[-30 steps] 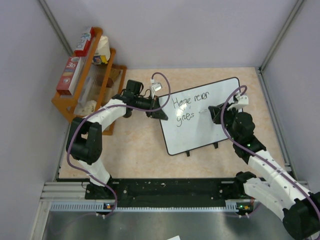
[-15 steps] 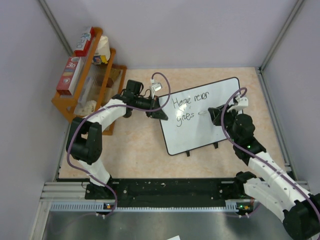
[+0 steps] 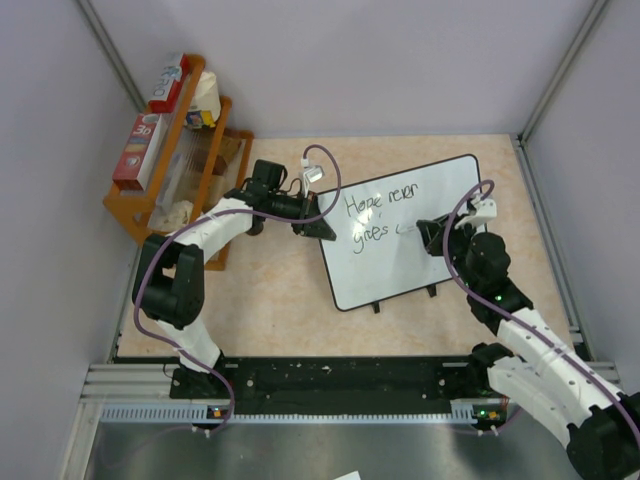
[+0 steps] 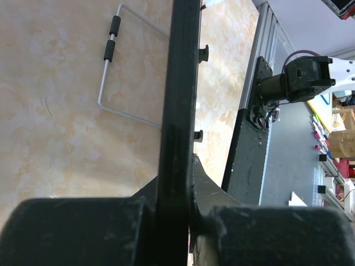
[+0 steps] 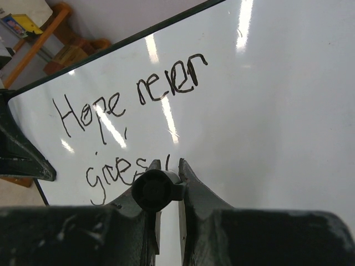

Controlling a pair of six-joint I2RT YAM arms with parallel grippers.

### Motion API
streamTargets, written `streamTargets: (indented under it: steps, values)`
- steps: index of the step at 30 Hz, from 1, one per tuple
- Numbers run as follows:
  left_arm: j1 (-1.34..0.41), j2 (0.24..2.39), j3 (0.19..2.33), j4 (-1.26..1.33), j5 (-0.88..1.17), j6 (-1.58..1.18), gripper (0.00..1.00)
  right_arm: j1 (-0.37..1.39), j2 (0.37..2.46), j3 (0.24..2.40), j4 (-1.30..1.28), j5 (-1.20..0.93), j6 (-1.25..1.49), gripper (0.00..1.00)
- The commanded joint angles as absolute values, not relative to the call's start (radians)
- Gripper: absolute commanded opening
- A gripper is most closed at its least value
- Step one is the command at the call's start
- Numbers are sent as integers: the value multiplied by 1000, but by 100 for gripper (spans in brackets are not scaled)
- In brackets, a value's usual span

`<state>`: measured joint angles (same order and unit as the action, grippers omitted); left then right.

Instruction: Write a sentence on the whiteboard

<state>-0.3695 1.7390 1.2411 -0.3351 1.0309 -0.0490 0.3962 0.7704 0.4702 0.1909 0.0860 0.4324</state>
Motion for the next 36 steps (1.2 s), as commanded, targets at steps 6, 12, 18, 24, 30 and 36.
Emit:
streamTargets:
  steps: [6,12,18,24,30,36]
  values:
    - [-410,1787,1190,-426,681,163,0,385,769,483,167,163,420,0]
    - [-410,1784,1190,-426,680,164,0,385,788,518,189,166,423,0]
    - [-410,1781,1190,-428,677,164,0,384,818,555,193,178,428,0]
    - [-410,1781,1189,-431,673,166,0,383,824,569,203,184,436,0]
    - [-410,1783,1193,-431,675,164,0,383,828,568,198,175,434,0]
    - [-410,1783,1193,-430,673,164,0,382,821,540,183,147,433,0]
